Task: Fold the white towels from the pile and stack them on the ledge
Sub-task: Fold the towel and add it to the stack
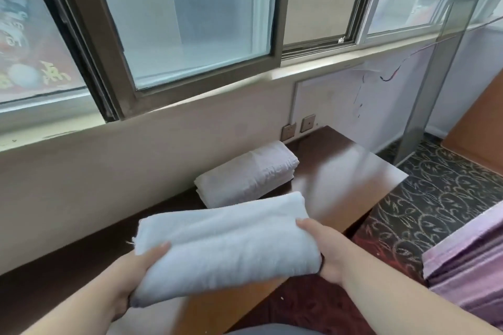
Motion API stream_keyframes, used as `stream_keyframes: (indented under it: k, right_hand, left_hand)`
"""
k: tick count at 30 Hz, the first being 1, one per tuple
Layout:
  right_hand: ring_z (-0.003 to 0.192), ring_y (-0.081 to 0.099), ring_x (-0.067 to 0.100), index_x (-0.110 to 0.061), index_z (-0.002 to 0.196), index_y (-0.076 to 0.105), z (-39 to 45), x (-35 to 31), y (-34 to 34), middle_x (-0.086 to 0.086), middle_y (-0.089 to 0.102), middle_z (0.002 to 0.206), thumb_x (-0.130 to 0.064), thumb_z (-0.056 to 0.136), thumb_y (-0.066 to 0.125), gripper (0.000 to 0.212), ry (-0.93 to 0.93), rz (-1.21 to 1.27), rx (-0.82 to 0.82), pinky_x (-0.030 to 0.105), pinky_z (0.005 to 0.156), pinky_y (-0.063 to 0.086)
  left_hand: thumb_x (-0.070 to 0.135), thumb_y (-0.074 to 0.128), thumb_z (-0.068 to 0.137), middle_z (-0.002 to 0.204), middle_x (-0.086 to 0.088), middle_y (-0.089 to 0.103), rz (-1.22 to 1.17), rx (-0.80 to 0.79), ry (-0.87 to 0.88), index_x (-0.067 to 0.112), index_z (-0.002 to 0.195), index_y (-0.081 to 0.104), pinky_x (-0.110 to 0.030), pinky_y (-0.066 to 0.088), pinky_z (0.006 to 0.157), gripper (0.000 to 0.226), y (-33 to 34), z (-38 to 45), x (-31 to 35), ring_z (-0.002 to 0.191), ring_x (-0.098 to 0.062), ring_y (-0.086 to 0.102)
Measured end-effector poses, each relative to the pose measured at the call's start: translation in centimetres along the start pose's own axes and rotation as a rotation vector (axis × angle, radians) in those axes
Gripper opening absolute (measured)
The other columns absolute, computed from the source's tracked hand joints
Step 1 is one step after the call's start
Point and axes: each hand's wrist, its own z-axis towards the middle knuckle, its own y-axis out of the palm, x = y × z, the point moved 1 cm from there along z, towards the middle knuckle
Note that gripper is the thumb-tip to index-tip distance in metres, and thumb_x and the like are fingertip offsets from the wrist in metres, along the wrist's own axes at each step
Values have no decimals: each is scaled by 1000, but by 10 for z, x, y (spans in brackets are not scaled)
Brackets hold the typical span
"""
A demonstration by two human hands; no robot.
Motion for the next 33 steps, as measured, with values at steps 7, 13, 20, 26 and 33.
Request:
stream_keyframes:
  k: [7, 13, 20, 26, 33]
  right_hand:
    - [103, 70, 37, -15, 132, 57, 26, -73, -75, 14, 72, 116, -34, 98, 58, 39, 9, -194, 10, 55, 90, 55]
    - [95, 73, 35, -20, 134, 52, 75, -92, -84, 11, 73, 113, -27, 97, 61, 39, -152, -292, 23, 48, 70, 59]
    - [108, 69, 26, -35, 141, 47, 152, -171, -53, -2, 68, 124, -27, 100, 57, 43, -274, -400, -45, 55, 91, 56]
    - [109, 67, 24, -36, 142, 47, 237, -228, -31, -4, 67, 125, -27, 98, 54, 46, -290, -449, -7, 51, 96, 53]
    - [107, 65, 23, -42, 137, 49, 354, -240, -32, -7, 65, 123, -48, 82, 55, 56, -232, -723, 6, 48, 94, 54]
  left_hand:
    - [45, 74, 84, 95, -9, 77, -10, 63, 27, 17, 115, 65, -52, 58, 83, 43, 88, 0, 14, 85, -31, 74]
    - [48, 75, 82, 91, -3, 77, -63, 159, 58, 25, 110, 65, -56, 58, 80, 38, 106, 21, 18, 81, -28, 75]
    - [53, 77, 77, 92, 2, 77, -116, 228, 100, 28, 109, 65, -48, 61, 72, 42, 113, 94, 71, 81, -24, 75]
    - [54, 75, 79, 102, -7, 73, -54, 322, 123, 25, 108, 62, -57, 59, 72, 43, 128, 175, 135, 89, -37, 71]
    - [63, 70, 78, 111, -4, 68, 199, 471, -21, 17, 117, 59, -31, 53, 63, 62, 146, 261, 120, 88, -23, 64]
